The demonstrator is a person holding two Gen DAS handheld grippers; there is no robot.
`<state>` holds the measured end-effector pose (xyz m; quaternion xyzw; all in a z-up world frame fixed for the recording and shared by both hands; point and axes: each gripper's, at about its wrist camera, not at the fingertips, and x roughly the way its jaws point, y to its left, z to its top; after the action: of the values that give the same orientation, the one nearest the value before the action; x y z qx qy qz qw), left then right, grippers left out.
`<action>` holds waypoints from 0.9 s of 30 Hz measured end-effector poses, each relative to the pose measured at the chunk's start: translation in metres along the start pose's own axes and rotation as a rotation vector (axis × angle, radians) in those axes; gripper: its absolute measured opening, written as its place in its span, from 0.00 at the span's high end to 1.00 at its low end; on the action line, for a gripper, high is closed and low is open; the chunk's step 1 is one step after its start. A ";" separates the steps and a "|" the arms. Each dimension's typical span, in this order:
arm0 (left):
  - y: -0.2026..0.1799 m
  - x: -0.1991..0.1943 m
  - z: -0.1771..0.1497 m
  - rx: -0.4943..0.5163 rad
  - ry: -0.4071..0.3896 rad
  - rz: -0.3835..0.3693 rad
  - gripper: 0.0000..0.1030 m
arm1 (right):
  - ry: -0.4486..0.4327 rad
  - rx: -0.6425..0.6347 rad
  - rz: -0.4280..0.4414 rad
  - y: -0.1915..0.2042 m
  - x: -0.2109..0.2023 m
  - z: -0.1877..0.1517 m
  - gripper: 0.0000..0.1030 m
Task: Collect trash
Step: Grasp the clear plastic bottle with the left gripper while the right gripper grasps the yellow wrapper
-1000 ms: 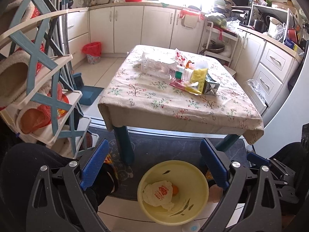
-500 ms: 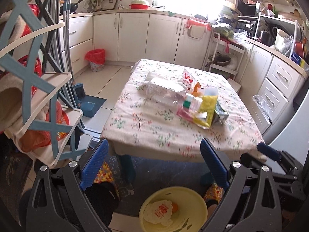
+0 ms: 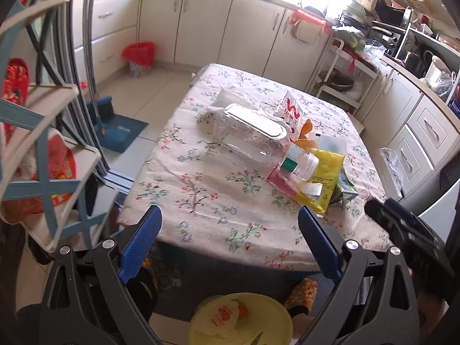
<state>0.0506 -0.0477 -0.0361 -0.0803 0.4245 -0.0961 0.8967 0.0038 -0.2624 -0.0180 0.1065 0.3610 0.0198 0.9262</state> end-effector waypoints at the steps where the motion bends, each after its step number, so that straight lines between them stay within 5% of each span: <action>1: -0.001 0.004 0.003 -0.005 0.007 -0.013 0.11 | 0.000 0.005 -0.007 -0.002 0.005 0.004 0.27; 6: -0.017 0.031 0.021 -0.039 0.045 -0.088 0.11 | 0.014 0.019 -0.033 -0.015 0.034 0.032 0.31; 12: -0.031 0.061 0.029 -0.085 0.090 -0.106 0.11 | 0.094 0.023 -0.033 -0.023 0.076 0.048 0.49; 15: -0.035 0.072 0.032 -0.106 0.110 -0.113 0.11 | 0.118 0.009 -0.026 -0.022 0.087 0.049 0.63; 19: -0.039 0.085 0.042 -0.151 0.116 -0.126 0.11 | 0.126 0.059 0.027 -0.030 0.090 0.054 0.92; 27: -0.038 0.118 0.058 -0.261 0.150 -0.030 0.11 | 0.115 0.053 0.141 -0.028 0.075 0.051 0.96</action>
<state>0.1653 -0.1090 -0.0793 -0.1951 0.4980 -0.0592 0.8429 0.0923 -0.2909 -0.0367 0.1547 0.4057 0.0813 0.8971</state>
